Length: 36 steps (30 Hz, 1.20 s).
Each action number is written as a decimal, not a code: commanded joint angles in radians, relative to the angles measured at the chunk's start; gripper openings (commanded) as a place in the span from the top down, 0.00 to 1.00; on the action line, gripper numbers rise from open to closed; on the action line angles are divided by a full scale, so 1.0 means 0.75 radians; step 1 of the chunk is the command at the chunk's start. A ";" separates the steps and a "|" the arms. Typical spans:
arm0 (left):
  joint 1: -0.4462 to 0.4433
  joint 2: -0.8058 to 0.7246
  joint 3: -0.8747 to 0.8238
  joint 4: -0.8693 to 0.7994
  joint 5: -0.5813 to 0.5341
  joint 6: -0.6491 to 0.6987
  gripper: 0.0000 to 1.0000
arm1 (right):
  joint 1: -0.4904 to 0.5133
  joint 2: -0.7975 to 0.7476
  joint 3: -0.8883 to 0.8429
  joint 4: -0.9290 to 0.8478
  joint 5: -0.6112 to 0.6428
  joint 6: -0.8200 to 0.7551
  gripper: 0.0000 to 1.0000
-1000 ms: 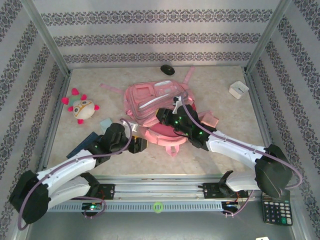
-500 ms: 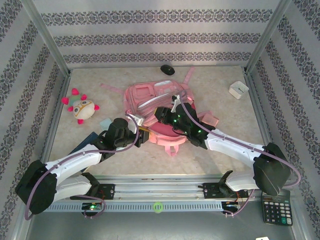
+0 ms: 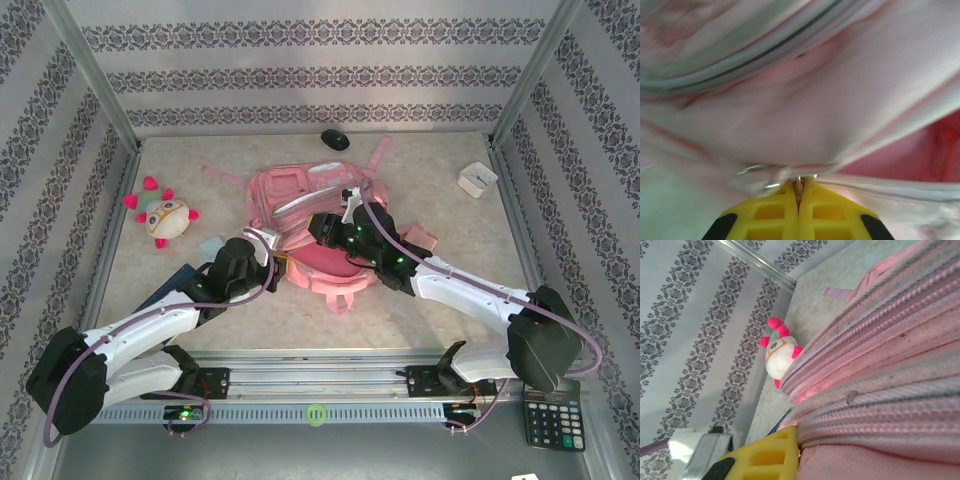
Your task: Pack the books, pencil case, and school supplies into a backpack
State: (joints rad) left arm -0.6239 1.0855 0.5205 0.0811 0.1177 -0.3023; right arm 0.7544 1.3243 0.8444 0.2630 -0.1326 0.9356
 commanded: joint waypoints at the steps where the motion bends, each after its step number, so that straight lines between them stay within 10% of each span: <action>1: 0.072 0.032 0.015 -0.152 -0.160 0.001 1.00 | -0.040 -0.113 0.090 0.090 -0.173 -0.018 1.00; 15: 0.434 0.353 0.159 0.051 -0.198 0.042 1.00 | -0.199 -0.299 0.211 -0.235 -0.447 -0.069 1.00; 23: 0.436 0.212 0.249 -0.085 -0.037 0.042 0.43 | -0.188 -0.143 0.206 -0.147 -0.299 -0.140 1.00; 31: 0.444 -0.157 0.179 -0.312 -0.106 0.210 0.29 | -0.192 -0.030 0.146 -0.068 -0.307 -0.246 1.00; 36: 0.443 -0.243 0.177 -0.415 0.102 0.267 0.29 | -0.136 -0.015 0.083 -0.056 -0.263 -0.212 1.00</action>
State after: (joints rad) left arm -0.3050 0.9333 0.6582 -0.1326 0.1005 -0.1696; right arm 0.6266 1.3094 0.9237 0.1417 -0.3634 0.7998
